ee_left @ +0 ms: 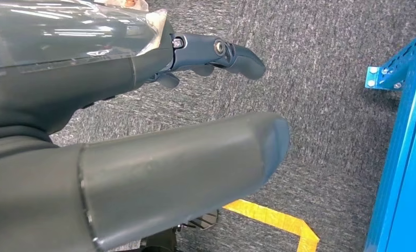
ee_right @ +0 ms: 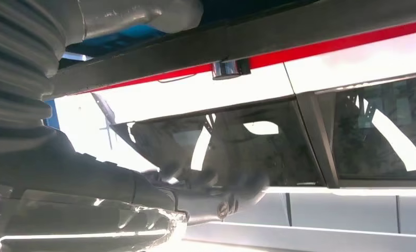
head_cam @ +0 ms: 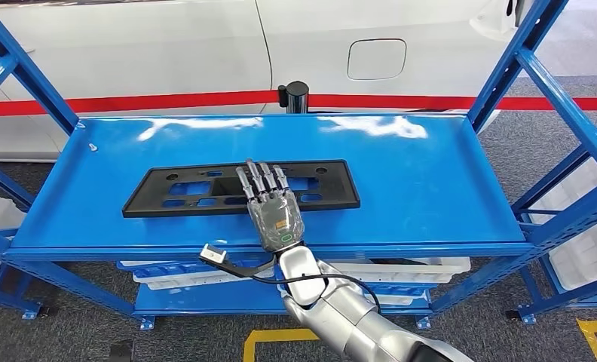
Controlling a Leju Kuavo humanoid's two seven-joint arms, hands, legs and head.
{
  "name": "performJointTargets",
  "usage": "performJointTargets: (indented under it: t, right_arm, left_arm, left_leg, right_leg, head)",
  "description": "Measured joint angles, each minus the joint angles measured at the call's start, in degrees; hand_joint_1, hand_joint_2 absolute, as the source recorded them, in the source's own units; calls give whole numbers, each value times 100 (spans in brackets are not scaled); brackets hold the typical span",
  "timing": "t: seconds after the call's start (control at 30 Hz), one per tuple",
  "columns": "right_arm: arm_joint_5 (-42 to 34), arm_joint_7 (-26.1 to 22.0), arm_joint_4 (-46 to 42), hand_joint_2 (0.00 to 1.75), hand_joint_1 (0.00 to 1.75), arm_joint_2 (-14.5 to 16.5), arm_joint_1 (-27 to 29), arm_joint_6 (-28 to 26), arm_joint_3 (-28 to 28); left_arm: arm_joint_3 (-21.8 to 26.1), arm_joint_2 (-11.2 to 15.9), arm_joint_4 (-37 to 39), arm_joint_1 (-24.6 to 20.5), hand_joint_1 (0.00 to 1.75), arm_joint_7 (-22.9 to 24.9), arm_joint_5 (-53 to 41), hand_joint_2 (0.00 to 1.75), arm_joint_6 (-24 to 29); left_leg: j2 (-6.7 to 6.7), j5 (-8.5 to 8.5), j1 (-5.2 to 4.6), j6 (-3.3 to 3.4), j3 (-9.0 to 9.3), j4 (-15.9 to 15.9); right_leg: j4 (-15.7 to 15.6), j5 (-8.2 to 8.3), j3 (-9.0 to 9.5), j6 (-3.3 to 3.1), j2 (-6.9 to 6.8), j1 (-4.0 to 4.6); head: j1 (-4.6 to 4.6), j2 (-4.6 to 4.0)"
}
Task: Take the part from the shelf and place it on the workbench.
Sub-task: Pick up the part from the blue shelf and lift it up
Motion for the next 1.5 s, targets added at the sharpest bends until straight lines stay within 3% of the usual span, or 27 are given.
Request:
performJointTargets:
  t: [0.17,0.67,1.0,1.17,1.27,1.4,1.5]
  right_arm:
    - [2,61,0,175,175,4,-64,46,300]
    - [2,-32,-7,175,175,-128,-110,356,323]
    - [2,286,-156,175,175,-262,-111,263,359]
    - [2,476,-656,175,175,-513,-109,-39,264]
    - [2,299,-1331,175,175,-821,-77,-78,-68]
    - [2,-345,-2271,175,175,-1091,91,-37,-903]
    - [2,-775,-2911,175,175,-1193,206,85,-1606]
  left_arm:
    - [85,-6,0,0,0,-80,31,0,26]
    - [232,-6,33,1,0,-168,28,0,56]
    - [271,-10,37,0,0,-216,-67,0,56]
    - [270,-31,37,-2,0,-573,-230,0,129]
    - [255,-51,38,-12,0,-755,-438,0,289]
    - [238,-70,39,-56,0,-551,-612,175,275]
    - [220,-81,39,-94,0,-450,-727,175,292]
  left_leg:
    - [-2,0,0,0,-1,0]
    - [0,-1,-1,0,-2,1]
    - [-1,0,-2,0,0,1]
    - [-2,0,-3,1,-1,4]
    - [-3,0,-8,1,-2,4]
    - [-4,-2,-10,3,-3,6]
    - [-6,-2,-10,3,-4,6]
  right_leg:
    - [0,0,0,0,0,0]
    - [-2,0,0,0,0,-1]
    - [-1,0,1,0,0,-1]
    - [-2,0,0,0,0,-1]
    - [-2,1,0,1,0,-3]
    - [-2,1,-1,2,-1,-6]
    - [-2,1,-1,2,0,-9]
  head:
    - [0,0]
    - [0,0]
    - [0,0]
    - [-1,0]
    - [0,0]
    - [-1,0]
    - [-1,0]
